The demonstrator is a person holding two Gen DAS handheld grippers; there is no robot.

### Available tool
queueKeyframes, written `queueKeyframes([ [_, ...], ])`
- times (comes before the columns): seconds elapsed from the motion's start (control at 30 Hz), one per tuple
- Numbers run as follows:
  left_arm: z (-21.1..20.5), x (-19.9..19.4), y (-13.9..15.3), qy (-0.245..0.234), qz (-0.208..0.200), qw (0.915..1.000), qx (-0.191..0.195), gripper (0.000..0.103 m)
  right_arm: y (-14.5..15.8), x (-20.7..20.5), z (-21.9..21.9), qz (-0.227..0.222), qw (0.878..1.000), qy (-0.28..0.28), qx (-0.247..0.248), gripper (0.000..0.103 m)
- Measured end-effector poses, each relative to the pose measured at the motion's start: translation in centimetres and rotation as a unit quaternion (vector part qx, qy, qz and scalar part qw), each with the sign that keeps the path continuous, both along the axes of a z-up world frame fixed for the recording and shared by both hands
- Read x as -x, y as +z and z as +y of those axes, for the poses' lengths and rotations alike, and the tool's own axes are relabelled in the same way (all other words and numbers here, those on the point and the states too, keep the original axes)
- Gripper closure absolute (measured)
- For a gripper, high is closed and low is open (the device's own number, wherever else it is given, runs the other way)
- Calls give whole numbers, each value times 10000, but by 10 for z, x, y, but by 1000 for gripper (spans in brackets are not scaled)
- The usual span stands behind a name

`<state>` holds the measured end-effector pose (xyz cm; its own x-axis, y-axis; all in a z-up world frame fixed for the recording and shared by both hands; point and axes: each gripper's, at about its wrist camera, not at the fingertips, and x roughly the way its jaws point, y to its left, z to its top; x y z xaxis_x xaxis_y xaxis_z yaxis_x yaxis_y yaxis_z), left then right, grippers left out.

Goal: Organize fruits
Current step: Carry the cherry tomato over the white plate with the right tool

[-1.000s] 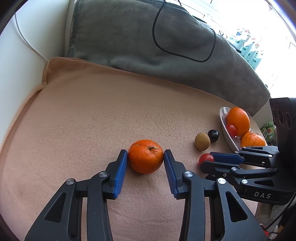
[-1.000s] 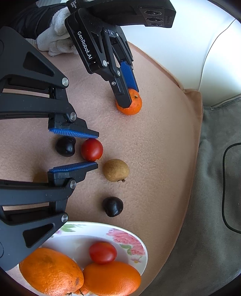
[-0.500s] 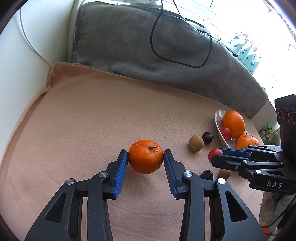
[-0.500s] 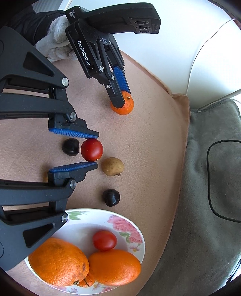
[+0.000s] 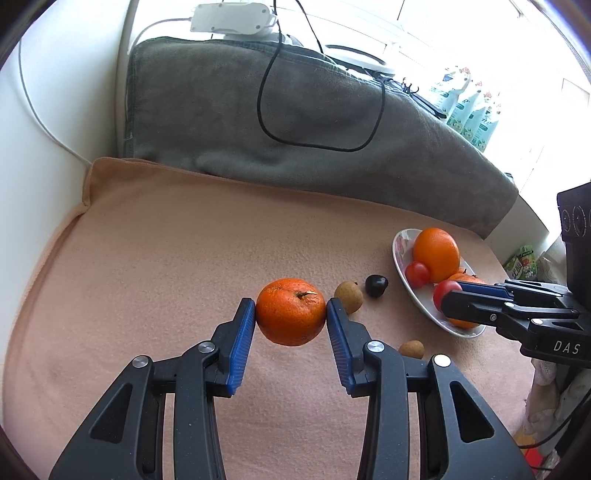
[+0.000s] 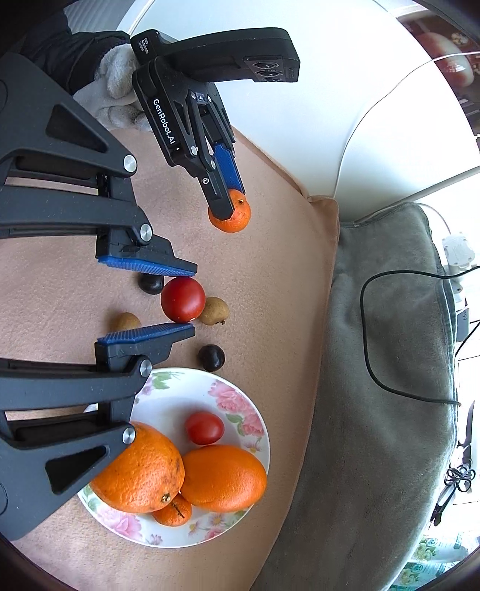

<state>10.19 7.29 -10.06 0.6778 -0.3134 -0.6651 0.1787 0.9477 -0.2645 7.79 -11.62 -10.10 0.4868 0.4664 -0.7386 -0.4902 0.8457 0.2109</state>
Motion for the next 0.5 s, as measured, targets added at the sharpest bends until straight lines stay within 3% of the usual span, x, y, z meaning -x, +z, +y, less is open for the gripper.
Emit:
queueKeyframes([
  [0.5,-46,-3,17,-345,-147,9993,-57,65,22,5,-74,-226,9977,-577,-266,76],
])
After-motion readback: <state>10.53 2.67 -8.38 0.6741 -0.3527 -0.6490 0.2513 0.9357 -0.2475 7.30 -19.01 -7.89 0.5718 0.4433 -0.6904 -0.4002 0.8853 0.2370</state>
